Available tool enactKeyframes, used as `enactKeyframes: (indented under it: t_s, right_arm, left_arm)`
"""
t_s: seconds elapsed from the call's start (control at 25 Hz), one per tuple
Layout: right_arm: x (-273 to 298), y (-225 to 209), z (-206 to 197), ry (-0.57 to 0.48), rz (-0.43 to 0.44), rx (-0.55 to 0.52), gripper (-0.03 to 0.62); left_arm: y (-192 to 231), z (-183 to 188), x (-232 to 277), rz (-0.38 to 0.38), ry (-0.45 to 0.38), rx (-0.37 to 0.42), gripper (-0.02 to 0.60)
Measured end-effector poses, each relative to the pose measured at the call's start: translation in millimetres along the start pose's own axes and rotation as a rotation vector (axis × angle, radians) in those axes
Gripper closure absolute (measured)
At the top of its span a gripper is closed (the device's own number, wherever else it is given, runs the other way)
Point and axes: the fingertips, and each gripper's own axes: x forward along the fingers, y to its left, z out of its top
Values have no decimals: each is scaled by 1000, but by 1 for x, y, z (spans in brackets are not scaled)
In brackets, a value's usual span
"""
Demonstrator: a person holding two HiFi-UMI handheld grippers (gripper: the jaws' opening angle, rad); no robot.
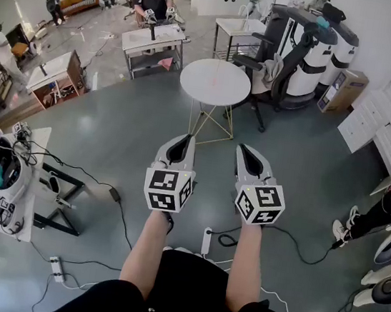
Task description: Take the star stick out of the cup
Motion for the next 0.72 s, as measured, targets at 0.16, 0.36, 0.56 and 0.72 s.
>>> enactKeyframes:
  t_s: [0.16,0.36,0.56,0.72]
  right_arm:
    - [-6,-8,-4,15,-3,2,591]
    - [-12,-14,-11,11,-8,11,589]
    - [-16,-9,-13,16,16,11,589]
    - [-18,-8,-5,-2,26,11,589]
  left_arm:
    - [-7,-3,1,3,4,-2,578]
    - [-16,-12,-4,13,16,-11,578]
    - [-14,-13,-13,34,14,-20,578]
    - [-15,-5,-18,41,-5,-13,580]
